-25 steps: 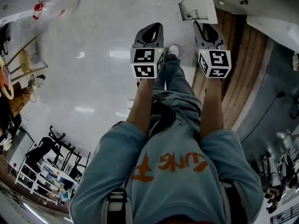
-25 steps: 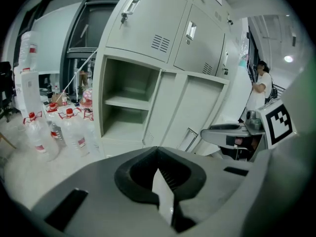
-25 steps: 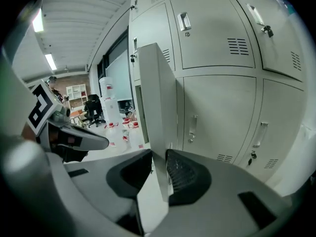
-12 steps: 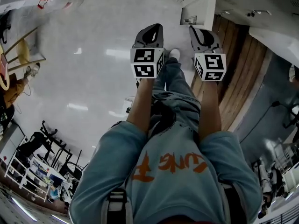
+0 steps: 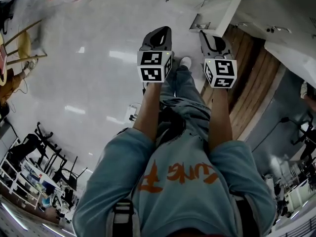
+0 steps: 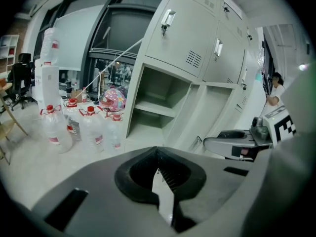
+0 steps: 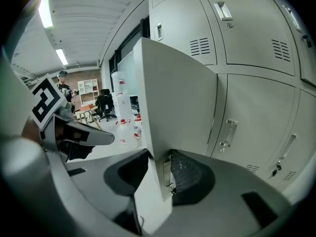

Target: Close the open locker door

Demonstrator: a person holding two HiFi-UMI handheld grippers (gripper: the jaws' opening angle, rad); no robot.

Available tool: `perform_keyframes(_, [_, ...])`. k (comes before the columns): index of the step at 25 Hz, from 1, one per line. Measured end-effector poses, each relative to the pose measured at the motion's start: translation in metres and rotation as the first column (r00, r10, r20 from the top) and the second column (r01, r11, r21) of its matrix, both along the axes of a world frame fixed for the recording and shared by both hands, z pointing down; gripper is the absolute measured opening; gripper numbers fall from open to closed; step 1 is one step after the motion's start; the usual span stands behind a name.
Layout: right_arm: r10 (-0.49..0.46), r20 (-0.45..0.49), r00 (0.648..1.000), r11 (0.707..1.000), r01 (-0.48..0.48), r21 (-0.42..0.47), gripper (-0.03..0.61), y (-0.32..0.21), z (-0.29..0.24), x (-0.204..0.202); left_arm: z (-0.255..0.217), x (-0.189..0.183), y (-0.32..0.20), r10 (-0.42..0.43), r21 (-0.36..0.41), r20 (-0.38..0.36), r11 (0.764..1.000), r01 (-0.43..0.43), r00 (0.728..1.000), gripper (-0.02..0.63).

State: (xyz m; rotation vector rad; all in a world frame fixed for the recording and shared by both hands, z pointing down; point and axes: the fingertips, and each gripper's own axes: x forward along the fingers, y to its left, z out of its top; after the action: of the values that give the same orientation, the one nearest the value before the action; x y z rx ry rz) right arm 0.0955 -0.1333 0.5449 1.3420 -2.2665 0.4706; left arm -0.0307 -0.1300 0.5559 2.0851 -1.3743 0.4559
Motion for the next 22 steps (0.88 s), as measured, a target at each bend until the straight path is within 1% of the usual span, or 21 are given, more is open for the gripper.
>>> perform_keyframes(4, [-0.001,0.000,1.000,1.000,0.001,-0.008,0.156,-0.009,-0.001,-0.017,-0.002,-0.016,-0.007,-0.021,0.002,-0.004,1.000,0.021,1.000,0.018])
perform_keyframes(9, [-0.008,-0.015,1.000,1.000,0.007,-0.013,0.156,-0.019,0.000,-0.039,-0.010,-0.029,-0.018,-0.022,0.021,-0.005,1.000,0.022,1.000,0.018])
perform_keyframes(22, [0.007,-0.010,1.000,1.000,-0.007,-0.008,0.146,-0.070,0.001,-0.091,-0.024,-0.067,-0.066,-0.038,0.066,0.013,0.997,0.037,0.999,0.018])
